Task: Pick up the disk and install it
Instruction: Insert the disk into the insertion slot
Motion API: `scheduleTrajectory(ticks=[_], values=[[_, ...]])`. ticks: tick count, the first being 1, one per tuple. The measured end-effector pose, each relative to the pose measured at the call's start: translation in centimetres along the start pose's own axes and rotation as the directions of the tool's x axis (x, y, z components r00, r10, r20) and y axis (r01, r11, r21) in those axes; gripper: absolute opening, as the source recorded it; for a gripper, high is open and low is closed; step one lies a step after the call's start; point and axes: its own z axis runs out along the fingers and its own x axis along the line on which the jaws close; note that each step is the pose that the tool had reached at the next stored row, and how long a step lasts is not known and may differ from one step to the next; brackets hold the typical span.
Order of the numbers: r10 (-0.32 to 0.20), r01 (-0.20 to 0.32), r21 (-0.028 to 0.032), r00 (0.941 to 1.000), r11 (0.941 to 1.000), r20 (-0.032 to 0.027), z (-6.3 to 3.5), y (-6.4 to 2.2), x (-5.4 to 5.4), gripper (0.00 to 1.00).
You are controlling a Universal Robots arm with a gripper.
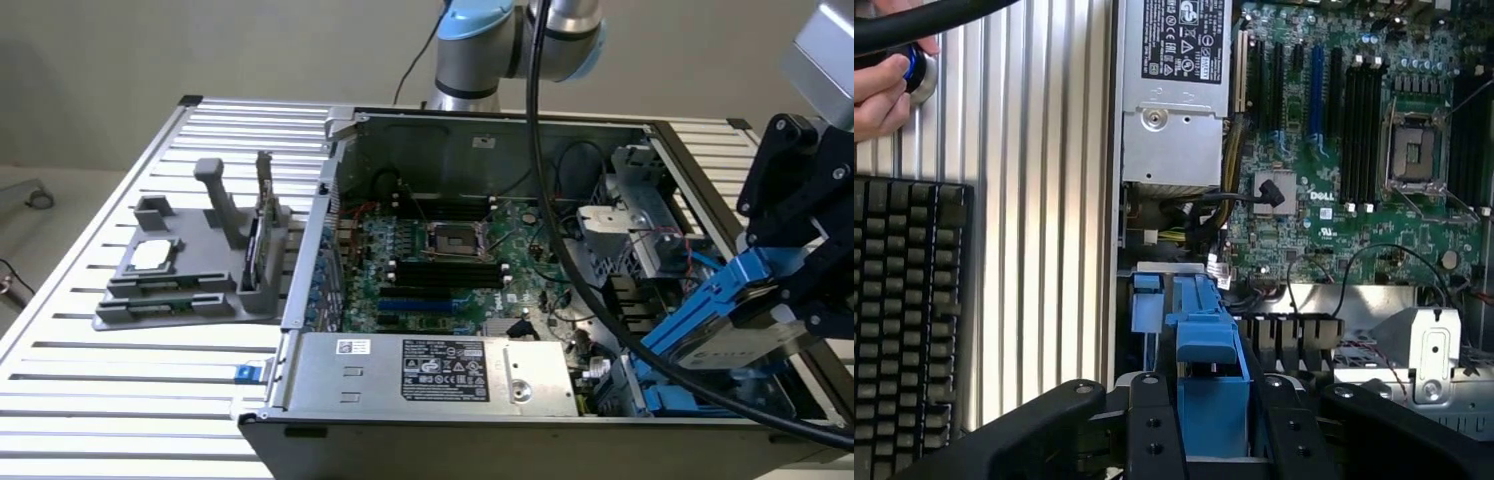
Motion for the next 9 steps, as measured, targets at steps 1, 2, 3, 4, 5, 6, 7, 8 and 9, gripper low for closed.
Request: scheduleTrajectory(ticks=[1, 2, 3, 4, 5, 6, 7, 8, 9], values=[[-0.002, 0.002, -0.0002, 1.0000, 1.0000, -0.0001, 0.06, -0.01, 0.02, 0.33], [-0.003, 0.003, -0.0004, 1.0000, 1.0000, -0.0001, 0.11, -0.01, 0.05, 0.33], [-0.005, 0.005, -0.0006, 1.0000, 1.0000, -0.0003, 0.17, -0.02, 0.07, 0.33], [-0.006, 0.006, -0.0007, 1.0000, 1.0000, -0.0004, 0.22, -0.02, 0.09, 0.33], [-0.007, 0.007, -0.0008, 1.0000, 1.0000, -0.0004, 0.27, -0.03, 0.12, 0.33], [-0.009, 0.009, -0.0011, 1.0000, 1.0000, -0.0005, 0.32, -0.04, 0.14, 0.33], [-0.010, 0.010, -0.0012, 0.9999, 0.9999, -0.0006, 0.36, -0.04, 0.17, 0.33], [-0.012, 0.012, -0.0014, 0.9999, 0.9999, -0.0004, 0.42, -0.05, 0.19, 0.33], [-0.013, 0.013, -0.0015, 0.9999, 0.9999, -0.0003, 0.49, -0.05, 0.22, 0.33]])
